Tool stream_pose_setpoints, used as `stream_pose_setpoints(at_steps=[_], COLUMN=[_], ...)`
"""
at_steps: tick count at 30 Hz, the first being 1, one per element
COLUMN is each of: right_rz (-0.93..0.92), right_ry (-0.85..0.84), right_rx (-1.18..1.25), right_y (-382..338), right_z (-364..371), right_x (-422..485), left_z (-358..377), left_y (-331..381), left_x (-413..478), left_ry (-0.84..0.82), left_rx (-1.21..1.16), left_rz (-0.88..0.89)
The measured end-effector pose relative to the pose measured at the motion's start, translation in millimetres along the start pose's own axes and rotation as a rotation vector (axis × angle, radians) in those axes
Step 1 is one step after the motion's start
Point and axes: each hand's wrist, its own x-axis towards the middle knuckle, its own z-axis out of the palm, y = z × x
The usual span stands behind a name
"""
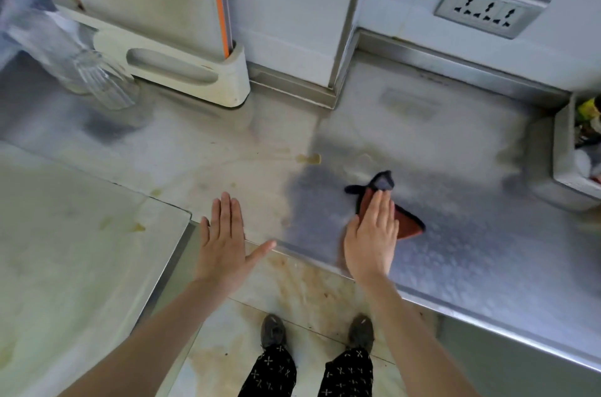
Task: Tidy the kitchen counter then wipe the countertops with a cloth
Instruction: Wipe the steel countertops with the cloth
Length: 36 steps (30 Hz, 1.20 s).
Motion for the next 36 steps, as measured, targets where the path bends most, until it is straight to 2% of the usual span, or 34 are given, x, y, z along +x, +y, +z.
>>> stream_pose_setpoints(at_steps=[5, 7, 9, 12, 14, 16, 20, 22, 24, 28, 30, 32, 36], right_rz=[-0.724, -0.846, -0.704, -0.313, -0.209, -0.279, -0.734, -0.847, -0.77, -0.364, -0.303, -0.424, -0.948], right_ry=[-0.165, -0.219, -0.188, -0.077, -0.052, -0.092, -0.209, -0.203, -0.139, -0.058, -0.02, -0.04, -0.15], right_rx=[-0.122, -0.216, -0.212, -0.119, -0.084, -0.044, -0.148, -0.188, -0.208, -0.103, -0.058, -0.059, -0.139], right_y=[-61, -51, -28, 2, 5, -7, -12, 2, 15, 23, 15, 8, 14], right_z=[34, 30, 17, -12, -17, -13, -1, -5, -16, -39, -40, -33, -24], right_x=[-26, -5, 29, 70, 71, 54, 19, 44, 88, 183, 203, 196, 159], left_z=[4, 3, 3, 4, 4, 3, 1, 0, -1, 3, 12, 21, 24], left_y=[-2, -2, -3, -3, -3, -3, 11, 36, 68, 118, 128, 131, 133], left_x=[3, 3, 4, 4, 3, 1, -3, -2, 8, 36, 45, 48, 50], left_ry=[0.004, -0.014, -0.025, -0.034, -0.031, -0.03, 0.122, 0.187, 0.228, 0.233, 0.213, 0.218, 0.238], left_rx=[-0.019, -0.027, -0.032, -0.024, -0.036, -0.055, -0.076, -0.091, -0.095, -0.075, -0.084, -0.081, -0.045], left_rz=[0.0, 0.003, 0.009, 0.012, 0.012, 0.009, -0.041, -0.059, -0.072, -0.157, -0.224, -0.262, -0.279])
